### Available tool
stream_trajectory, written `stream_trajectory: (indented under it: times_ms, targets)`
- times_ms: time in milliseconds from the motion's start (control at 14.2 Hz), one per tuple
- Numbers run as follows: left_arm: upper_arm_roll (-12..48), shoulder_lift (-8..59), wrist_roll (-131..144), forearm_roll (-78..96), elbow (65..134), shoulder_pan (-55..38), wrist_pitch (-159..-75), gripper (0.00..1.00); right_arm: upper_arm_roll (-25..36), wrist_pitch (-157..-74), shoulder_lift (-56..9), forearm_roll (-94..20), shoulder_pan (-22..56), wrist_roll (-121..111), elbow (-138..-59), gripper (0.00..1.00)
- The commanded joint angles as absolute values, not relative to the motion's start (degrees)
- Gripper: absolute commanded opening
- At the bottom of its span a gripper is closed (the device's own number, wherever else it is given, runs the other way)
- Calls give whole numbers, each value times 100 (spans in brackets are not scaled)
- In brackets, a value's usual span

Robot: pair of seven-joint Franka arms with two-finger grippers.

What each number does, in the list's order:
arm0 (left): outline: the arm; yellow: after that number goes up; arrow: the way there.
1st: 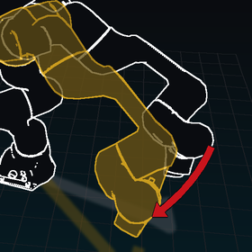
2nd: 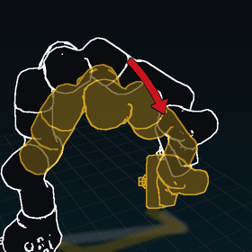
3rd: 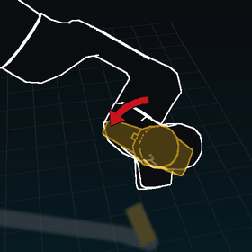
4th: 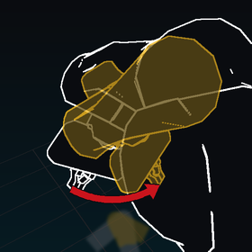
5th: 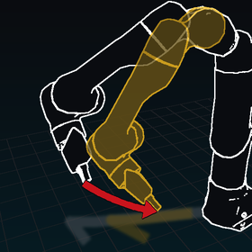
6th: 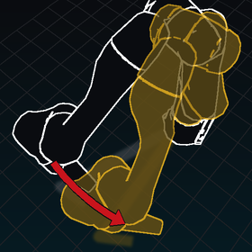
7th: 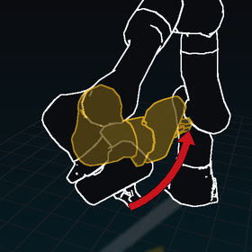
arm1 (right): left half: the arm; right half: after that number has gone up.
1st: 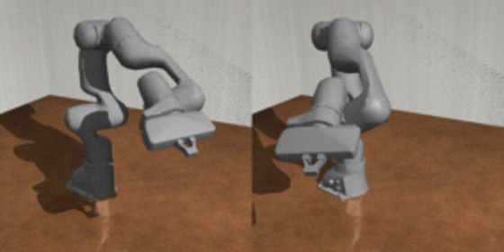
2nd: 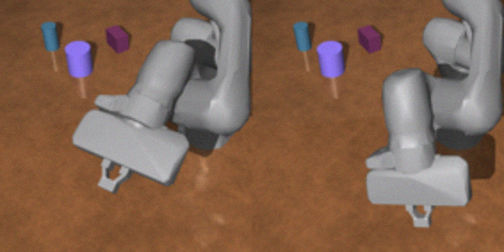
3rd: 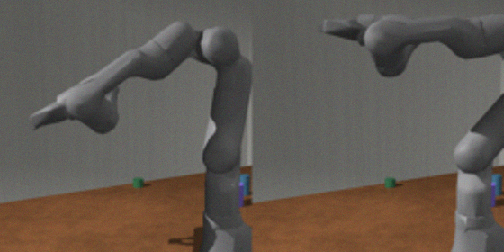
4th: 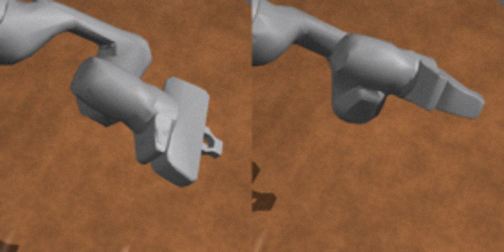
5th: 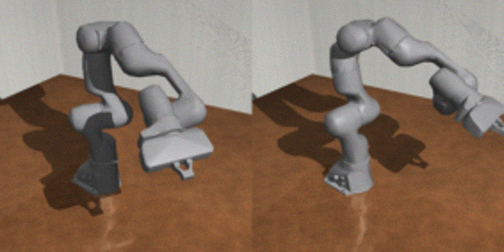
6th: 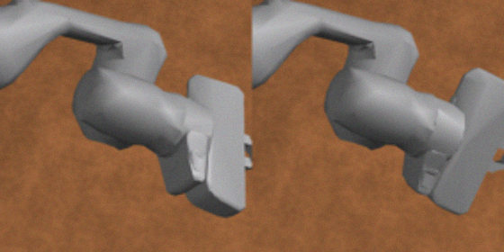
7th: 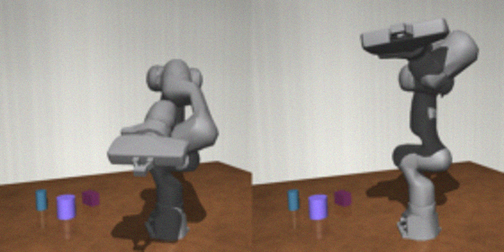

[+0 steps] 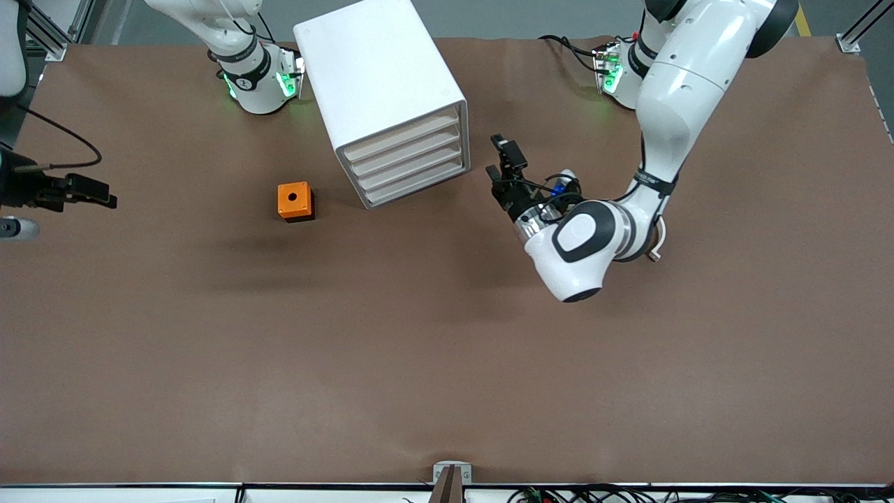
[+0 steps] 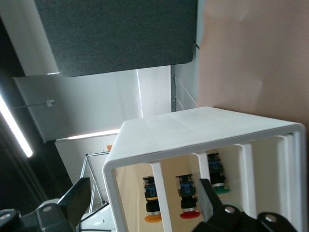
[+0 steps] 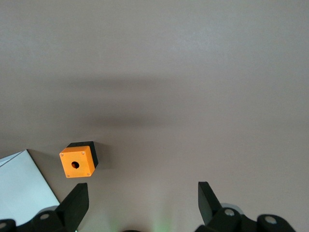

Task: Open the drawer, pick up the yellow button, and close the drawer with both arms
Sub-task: 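Reach the left gripper to the cabinet's top drawer front and grip it, then pull the drawer open with the left gripper while the right gripper approaches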

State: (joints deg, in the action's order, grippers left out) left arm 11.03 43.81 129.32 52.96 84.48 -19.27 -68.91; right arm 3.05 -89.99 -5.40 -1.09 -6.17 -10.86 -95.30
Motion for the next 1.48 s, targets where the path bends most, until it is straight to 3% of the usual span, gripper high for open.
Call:
stream_trajectory:
  times_ms: [0,212,987,1410]
  targets:
    - [1099,4622,13210,5440,8279,-2091,-6794,74,264,-8877,-554,-132,-694,-1160,-9343,100]
    - [1090,4807,13473,5651,8095,-2171,-6829,57,264,-8859,-562,-193,-668,-1082,-9378,100]
    - [1090,4790,13403,5791,7972,-2522,-7514,59,229,-8842,-615,-193,-607,-335,-9334,100]
    - [1099,4773,13324,5871,8007,-2829,-7646,60,220,-8728,-554,-193,-115,763,-9334,100]
